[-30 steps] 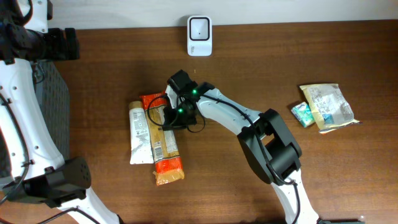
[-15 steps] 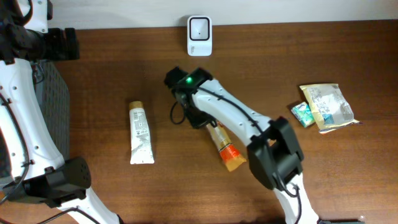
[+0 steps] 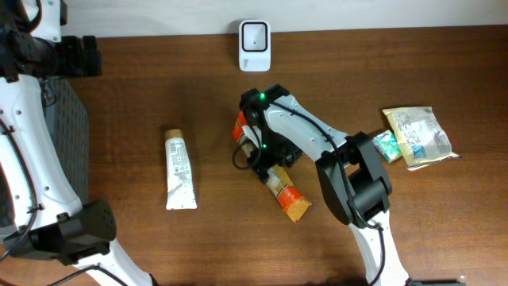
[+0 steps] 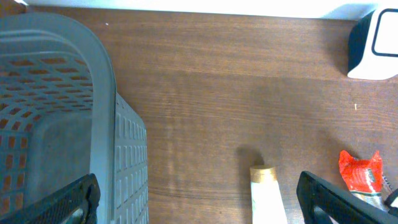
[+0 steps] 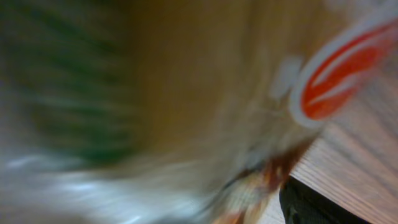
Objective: Scan the item barcode
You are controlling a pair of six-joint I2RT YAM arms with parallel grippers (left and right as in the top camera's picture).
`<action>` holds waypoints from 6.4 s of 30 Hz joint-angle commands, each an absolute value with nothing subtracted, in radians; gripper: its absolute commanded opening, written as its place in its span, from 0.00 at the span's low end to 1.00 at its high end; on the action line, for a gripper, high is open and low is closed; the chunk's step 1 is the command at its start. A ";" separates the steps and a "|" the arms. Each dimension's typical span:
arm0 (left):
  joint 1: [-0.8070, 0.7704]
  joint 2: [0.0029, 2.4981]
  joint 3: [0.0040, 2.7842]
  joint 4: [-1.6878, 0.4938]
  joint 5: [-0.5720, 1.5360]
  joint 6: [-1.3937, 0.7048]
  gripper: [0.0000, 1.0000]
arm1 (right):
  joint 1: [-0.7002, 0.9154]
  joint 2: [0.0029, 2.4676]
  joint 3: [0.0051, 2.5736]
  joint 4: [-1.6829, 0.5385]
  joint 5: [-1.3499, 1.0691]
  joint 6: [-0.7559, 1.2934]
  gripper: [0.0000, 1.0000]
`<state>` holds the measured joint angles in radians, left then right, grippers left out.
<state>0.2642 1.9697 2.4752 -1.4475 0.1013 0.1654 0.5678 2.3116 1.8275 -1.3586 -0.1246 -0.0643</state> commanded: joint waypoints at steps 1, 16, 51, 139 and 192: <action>0.265 1.967 2.479 -1.446 0.109 0.181 0.99 | 0.596 2.312 1.772 -1.320 -0.067 -0.071 0.84; 0.265 1.967 2.479 -1.446 0.109 0.181 0.99 | 0.594 2.313 1.912 -1.329 -0.257 -0.070 0.54; 0.265 1.967 2.479 -1.446 0.109 0.181 0.99 | 0.010 2.124 2.115 -1.531 -1.552 -0.360 0.04; 0.265 1.967 2.479 -1.452 0.109 0.181 0.99 | 0.405 1.918 2.114 -1.290 0.084 0.116 0.04; 0.265 1.967 2.479 -1.452 0.109 0.181 0.99 | 0.749 2.419 1.853 -0.546 -0.625 0.372 0.04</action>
